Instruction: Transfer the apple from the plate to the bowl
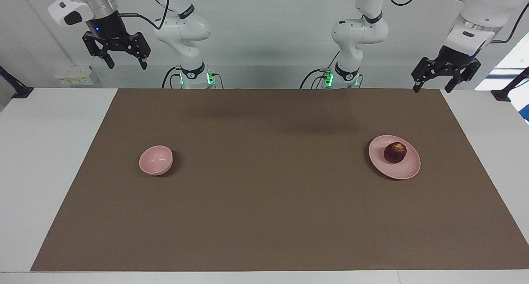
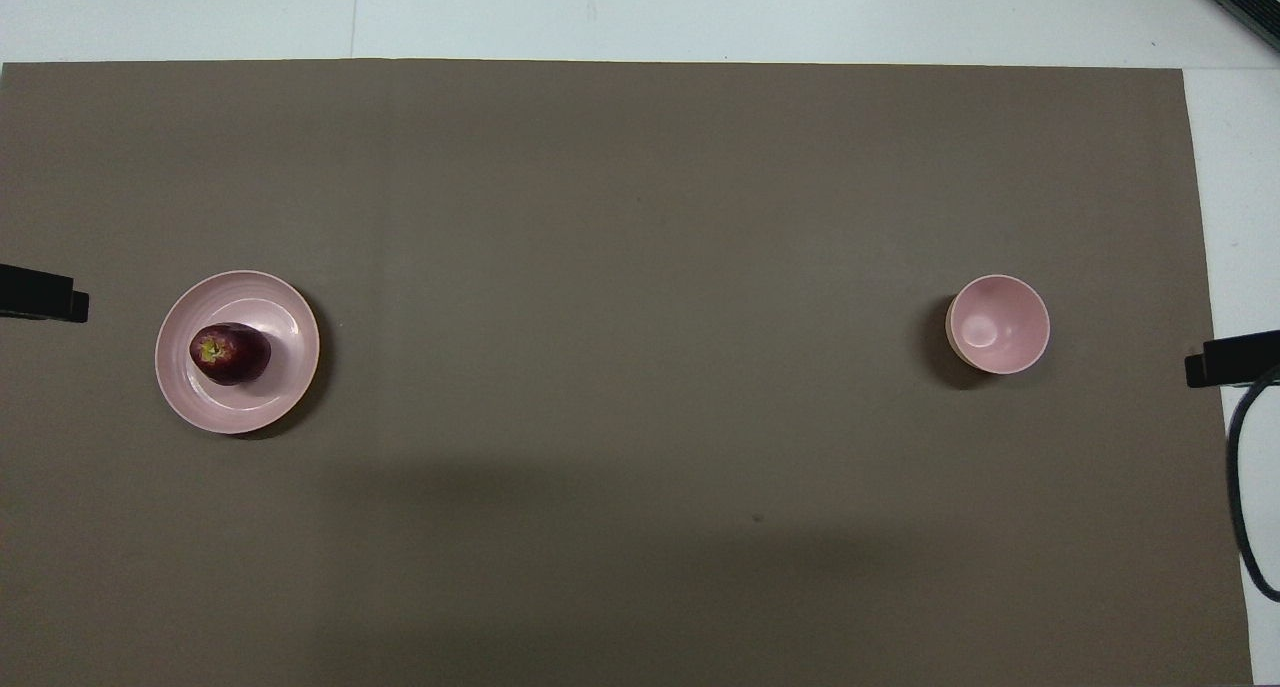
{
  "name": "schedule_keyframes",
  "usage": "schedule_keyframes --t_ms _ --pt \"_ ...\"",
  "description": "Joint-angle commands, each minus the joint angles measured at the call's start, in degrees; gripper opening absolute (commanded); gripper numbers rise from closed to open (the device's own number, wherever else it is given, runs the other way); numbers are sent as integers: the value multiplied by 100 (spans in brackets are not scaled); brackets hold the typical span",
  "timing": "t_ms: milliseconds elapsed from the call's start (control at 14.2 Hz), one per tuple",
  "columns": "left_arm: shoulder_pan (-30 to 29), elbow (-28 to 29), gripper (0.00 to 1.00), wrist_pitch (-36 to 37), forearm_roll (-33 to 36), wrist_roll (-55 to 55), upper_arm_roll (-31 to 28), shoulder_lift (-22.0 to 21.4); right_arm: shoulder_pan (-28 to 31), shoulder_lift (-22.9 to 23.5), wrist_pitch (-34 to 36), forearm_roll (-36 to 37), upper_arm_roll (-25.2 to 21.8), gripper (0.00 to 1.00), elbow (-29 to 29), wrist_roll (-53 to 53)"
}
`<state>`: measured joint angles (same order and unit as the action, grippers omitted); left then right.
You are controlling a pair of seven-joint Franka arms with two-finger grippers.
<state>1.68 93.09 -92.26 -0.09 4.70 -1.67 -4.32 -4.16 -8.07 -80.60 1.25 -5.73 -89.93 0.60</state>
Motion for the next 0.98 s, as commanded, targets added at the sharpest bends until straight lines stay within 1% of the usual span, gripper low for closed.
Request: schedule_keyframes --t_ms 0,140,281,351,492,773,913 --pt "-81 858 100 -695 0 416 -53 -183 -23 -125 -123 -72 37 100 -384 62" --pt "-89 1367 100 -1133 0 671 -114 -175 -32 -125 -306 -308 45 100 -630 246" --pt "-98 1851 100 -1836 0 891 -132 -148 -102 -125 -474 -423 80 100 -780 422" --pt "-89 2001 100 -2083 0 1014 -193 -114 -189 -125 -588 -476 72 100 -885 501" --pt "-98 2178 100 -2374 0 1286 -211 70 -347 -125 -834 -538 80 100 -1079 738" --pt "-186 2538 100 -3182 0 1648 -211 440 -532 -99 -966 -783 80 100 -1246 1205" --pt "-186 2801 100 -3568 0 1648 -211 589 -568 -107 -1290 -854 80 100 -1526 1275"
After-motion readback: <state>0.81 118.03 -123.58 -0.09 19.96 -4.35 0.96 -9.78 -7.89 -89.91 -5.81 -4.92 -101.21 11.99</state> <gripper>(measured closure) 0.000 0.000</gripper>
